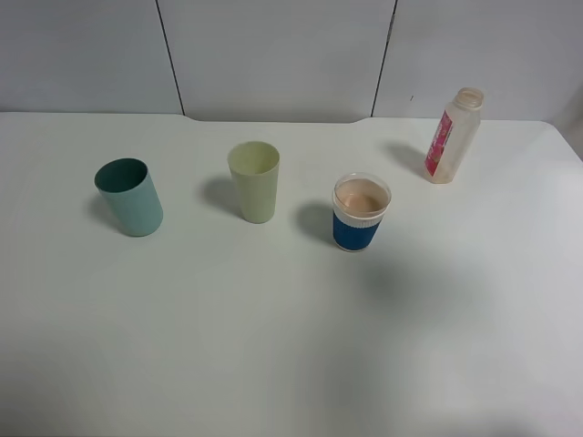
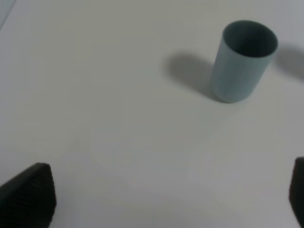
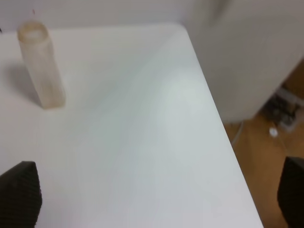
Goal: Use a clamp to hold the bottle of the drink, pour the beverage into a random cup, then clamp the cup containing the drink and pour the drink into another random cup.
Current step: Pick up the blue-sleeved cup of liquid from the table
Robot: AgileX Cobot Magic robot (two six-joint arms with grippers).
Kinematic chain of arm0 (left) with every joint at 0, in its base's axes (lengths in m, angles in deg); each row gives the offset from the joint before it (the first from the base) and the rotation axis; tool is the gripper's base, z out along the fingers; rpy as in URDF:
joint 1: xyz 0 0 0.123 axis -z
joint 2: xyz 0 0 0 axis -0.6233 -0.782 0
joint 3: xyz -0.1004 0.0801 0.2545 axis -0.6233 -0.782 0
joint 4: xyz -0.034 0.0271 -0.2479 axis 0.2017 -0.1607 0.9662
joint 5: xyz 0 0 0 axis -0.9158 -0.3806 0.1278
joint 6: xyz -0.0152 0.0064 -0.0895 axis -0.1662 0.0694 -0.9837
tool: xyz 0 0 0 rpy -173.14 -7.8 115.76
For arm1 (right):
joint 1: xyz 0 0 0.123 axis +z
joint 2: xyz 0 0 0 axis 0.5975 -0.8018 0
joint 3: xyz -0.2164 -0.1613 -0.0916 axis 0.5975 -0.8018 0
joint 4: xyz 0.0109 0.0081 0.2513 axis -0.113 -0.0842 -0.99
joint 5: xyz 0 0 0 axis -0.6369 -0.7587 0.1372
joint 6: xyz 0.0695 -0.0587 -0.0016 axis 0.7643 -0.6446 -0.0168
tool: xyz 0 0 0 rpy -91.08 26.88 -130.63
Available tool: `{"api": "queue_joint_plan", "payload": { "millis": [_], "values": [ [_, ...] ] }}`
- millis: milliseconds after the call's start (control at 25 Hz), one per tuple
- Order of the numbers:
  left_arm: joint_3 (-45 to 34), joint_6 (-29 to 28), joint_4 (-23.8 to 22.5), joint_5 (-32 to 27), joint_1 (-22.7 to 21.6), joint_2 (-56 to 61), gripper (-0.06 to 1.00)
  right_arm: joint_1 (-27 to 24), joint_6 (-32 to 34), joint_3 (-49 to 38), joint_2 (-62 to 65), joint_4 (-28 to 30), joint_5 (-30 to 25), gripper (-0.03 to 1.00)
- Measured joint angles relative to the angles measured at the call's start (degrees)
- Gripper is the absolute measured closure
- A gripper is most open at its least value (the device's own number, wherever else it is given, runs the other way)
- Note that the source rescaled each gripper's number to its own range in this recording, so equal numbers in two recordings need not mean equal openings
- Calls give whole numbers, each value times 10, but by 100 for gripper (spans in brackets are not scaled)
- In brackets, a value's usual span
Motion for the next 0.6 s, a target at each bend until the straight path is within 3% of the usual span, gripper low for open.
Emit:
{"api": "queue_joint_plan", "payload": {
  "millis": [40,160,240,280,440,600],
  "values": [
    [0,0,0,0,0,0,-6,0,3,0,4,0,-15,-3],
    [0,0,0,0,0,0,-6,0,5,0,55,-12,-125,-3],
    [0,0,0,0,0,0,-6,0,1,0,62,-20,-143,-3],
    [0,0,0,0,0,0,-6,0,-9,0,72,-45,-183,-3],
    [0,0,0,0,0,0,-6,0,-13,-13,92,-102,-194,-3],
    [0,0,0,0,0,0,-6,0,-17,-36,108,-121,-195,-3]
  ]
}}
